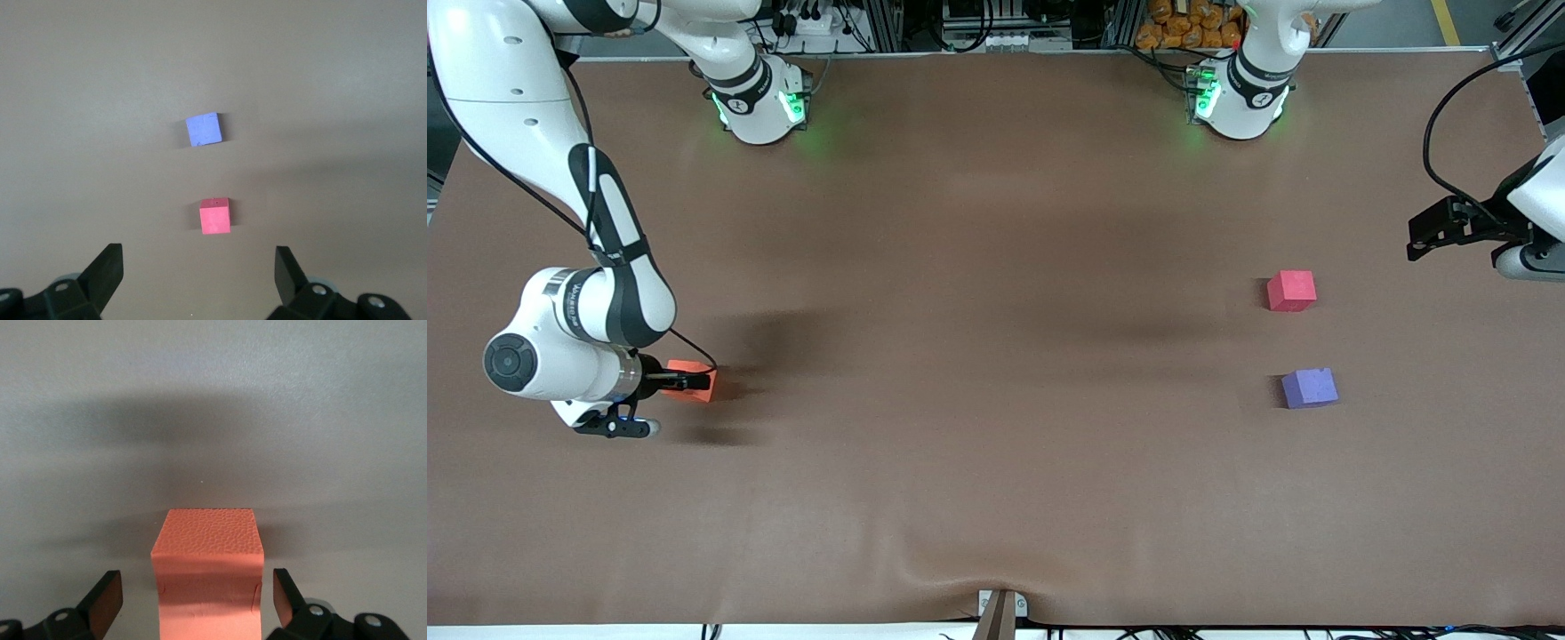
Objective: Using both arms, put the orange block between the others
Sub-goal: 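Close the right gripper on the orange block and lift it, then carry the orange block with the right gripper to the table middle, then lower the orange block onto the table and open the right gripper, then reach the left gripper to the orange block while the right gripper withdraws, then close the left gripper on the orange block and lift it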
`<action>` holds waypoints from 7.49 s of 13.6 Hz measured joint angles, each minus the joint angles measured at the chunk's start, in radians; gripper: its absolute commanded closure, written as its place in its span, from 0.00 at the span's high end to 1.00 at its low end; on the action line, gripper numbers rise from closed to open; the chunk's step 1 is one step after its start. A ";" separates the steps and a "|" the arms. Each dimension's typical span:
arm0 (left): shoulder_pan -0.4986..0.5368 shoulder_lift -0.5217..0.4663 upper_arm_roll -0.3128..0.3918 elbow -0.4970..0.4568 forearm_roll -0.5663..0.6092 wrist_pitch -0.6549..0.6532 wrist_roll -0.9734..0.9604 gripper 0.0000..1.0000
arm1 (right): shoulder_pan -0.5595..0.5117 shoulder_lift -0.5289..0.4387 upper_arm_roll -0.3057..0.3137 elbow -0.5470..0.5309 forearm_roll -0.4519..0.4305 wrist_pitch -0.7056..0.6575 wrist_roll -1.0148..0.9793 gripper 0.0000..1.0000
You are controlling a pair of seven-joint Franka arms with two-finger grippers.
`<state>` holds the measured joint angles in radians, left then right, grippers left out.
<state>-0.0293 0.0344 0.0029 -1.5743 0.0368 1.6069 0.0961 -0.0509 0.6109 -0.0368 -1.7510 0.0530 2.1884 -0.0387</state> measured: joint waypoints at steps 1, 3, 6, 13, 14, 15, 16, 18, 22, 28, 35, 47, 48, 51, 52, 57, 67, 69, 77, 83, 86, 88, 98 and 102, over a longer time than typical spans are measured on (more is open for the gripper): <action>0.000 0.001 0.000 -0.001 0.000 0.000 0.000 1.00 | 0.000 0.008 0.000 0.000 0.000 0.000 0.000 1.00; 0.000 0.004 0.000 -0.001 0.000 0.000 0.000 1.00 | 0.000 0.020 0.000 0.000 0.000 0.003 0.000 0.65; 0.000 0.010 0.000 -0.002 0.000 0.000 0.000 1.00 | 0.000 0.025 -0.002 0.000 0.000 0.013 0.000 0.00; 0.000 0.013 0.000 -0.002 0.000 0.000 0.000 1.00 | 0.004 0.005 0.004 0.018 0.000 -0.034 -0.004 0.00; 0.000 0.013 0.000 -0.002 0.000 0.000 0.000 1.00 | 0.016 -0.021 0.010 0.029 0.000 -0.068 -0.006 0.00; 0.000 0.014 0.000 -0.002 0.000 0.000 0.000 1.00 | 0.041 -0.056 0.015 0.043 0.000 -0.107 -0.006 0.00; 0.000 0.014 0.000 -0.002 0.000 0.000 0.000 1.00 | 0.074 -0.088 0.018 0.063 0.001 -0.141 -0.005 0.00; 0.001 0.014 0.000 -0.002 0.000 0.000 0.000 1.00 | 0.142 -0.123 0.042 0.097 0.013 -0.169 -0.002 0.00; 0.001 0.014 0.000 -0.002 0.000 0.000 0.000 1.00 | 0.298 -0.094 0.080 0.141 0.083 -0.159 0.107 0.00; 0.001 0.024 0.000 -0.003 -0.021 0.000 0.000 1.00 | 0.498 0.065 0.083 0.263 0.084 -0.048 0.446 0.00; 0.001 0.032 0.000 -0.003 -0.024 0.000 0.000 1.00 | 0.654 0.197 0.084 0.320 0.087 0.126 0.694 0.00; 0.001 0.039 0.000 -0.003 -0.024 0.000 0.000 1.00 | 0.733 0.218 0.081 0.326 0.141 0.103 0.732 1.00; 0.001 0.041 0.000 -0.003 -0.024 0.000 0.000 1.00 | 0.734 0.218 0.081 0.325 0.136 0.102 0.732 1.00; 0.001 0.043 0.000 -0.003 -0.024 0.000 0.000 1.00 | 0.736 0.219 0.081 0.326 0.107 0.102 0.732 1.00; 0.001 0.043 0.000 -0.003 -0.025 0.000 0.000 1.00 | 0.736 0.219 0.078 0.329 0.104 0.103 0.732 1.00; -0.009 0.046 -0.003 0.002 -0.033 0.000 -0.001 1.00 | 0.706 0.163 0.058 0.374 0.104 0.015 0.732 1.00; -0.207 0.178 -0.019 0.101 -0.047 0.009 -0.267 1.00 | 0.403 -0.038 0.048 0.320 0.040 -0.199 0.506 1.00; -0.270 0.220 -0.021 0.121 -0.047 0.022 -0.365 1.00 | 0.339 -0.081 0.046 0.271 0.009 -0.201 0.379 1.00; -0.488 0.410 -0.022 0.212 -0.047 0.190 -0.588 1.00 | 0.091 -0.352 0.043 0.045 -0.047 -0.232 0.084 1.00; -0.577 0.548 -0.022 0.235 -0.047 0.342 -0.644 1.00 | -0.064 -0.544 0.043 0.006 -0.051 -0.381 -0.110 1.00; -0.602 0.599 -0.023 0.248 -0.047 0.396 -0.662 1.00 | -0.068 -0.609 0.054 0.007 -0.051 -0.440 -0.115 1.00; -0.639 0.643 -0.023 0.260 -0.047 0.463 -0.739 1.00 | -0.068 -0.631 0.065 0.030 -0.051 -0.492 -0.114 1.00; -0.721 0.783 -0.024 0.272 -0.047 0.611 -0.875 1.00 | -0.067 -0.631 0.069 0.228 -0.051 -0.667 -0.114 1.00; -0.750 0.805 -0.024 0.272 -0.047 0.647 -0.922 1.00 | -0.067 -0.629 0.070 0.230 -0.051 -0.668 -0.114 1.00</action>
<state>-0.7794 0.8393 -0.0212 -1.3022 -0.0106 2.2538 -0.8257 -0.1182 -0.0176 0.0330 -1.5213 0.0022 1.5205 -0.1529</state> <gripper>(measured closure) 0.000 0.000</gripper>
